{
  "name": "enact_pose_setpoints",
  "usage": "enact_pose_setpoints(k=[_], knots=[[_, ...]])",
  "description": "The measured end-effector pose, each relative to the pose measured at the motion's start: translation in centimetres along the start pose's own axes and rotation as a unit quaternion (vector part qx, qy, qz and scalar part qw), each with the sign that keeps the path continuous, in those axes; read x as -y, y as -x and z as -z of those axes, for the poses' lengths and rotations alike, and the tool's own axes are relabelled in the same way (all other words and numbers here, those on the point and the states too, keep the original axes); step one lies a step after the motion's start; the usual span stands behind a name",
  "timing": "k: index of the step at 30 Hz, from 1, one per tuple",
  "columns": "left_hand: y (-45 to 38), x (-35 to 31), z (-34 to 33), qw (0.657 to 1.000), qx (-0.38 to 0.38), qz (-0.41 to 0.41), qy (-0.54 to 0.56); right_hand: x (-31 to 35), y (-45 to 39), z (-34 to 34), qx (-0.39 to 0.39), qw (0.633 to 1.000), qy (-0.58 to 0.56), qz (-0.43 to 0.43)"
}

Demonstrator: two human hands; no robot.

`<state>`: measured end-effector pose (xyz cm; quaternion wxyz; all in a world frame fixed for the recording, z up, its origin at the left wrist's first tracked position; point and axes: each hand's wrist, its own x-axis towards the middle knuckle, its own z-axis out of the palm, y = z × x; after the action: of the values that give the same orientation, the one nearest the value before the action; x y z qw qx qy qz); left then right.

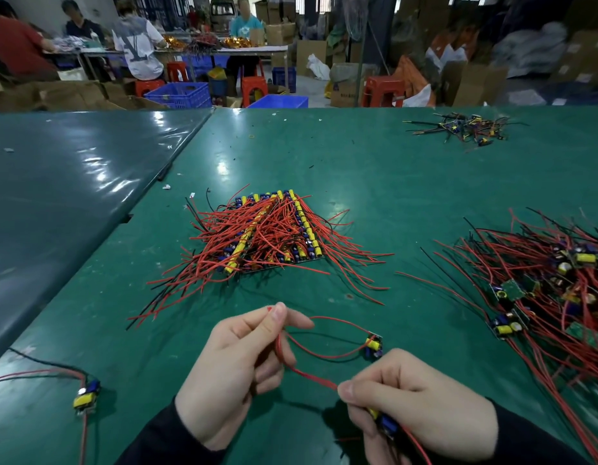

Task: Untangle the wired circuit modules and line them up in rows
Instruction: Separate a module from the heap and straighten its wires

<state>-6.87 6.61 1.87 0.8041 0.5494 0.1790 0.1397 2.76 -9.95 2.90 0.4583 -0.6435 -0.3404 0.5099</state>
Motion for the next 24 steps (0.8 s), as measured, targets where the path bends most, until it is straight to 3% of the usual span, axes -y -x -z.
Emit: enact_pose_setpoints(k=[10,13,15,18,20,22,24], knots=[[-0.5,0.3,0.5,0.995,-0.063,-0.033,0.063,0.2,0.0,-0.1,0.033,0.997,-0.054,0.043],[-0.2,0.3,0.5,0.991,-0.087,-0.105,-0.006,0.3,0.0,-0.2,0.031,0.998,-0.048,0.035],[0.0,0.3,0.5,0.956,-0.115,-0.228,-0.142,0.4,0.0,-0.1,0.013,0.999,-0.035,0.033],[0.4,0.3,0.4,0.830,-0.132,-0.396,-0.370,0.0,-0.1,0.0,-0.052,0.998,0.006,0.029],[0.6,0.4,0.3,0.767,-0.119,-0.451,-0.441,-0.3,-0.2,-0.2,-0.066,0.998,0.014,0.010],[0.7,0.4,0.4,0.758,-0.105,-0.473,-0.436,-0.4,-0.2,-0.4,-0.073,0.997,0.021,-0.009],[0.6,0.3,0.6,0.775,-0.117,-0.470,-0.407,-0.5,-0.1,-0.4,-0.078,0.997,0.025,-0.002]])
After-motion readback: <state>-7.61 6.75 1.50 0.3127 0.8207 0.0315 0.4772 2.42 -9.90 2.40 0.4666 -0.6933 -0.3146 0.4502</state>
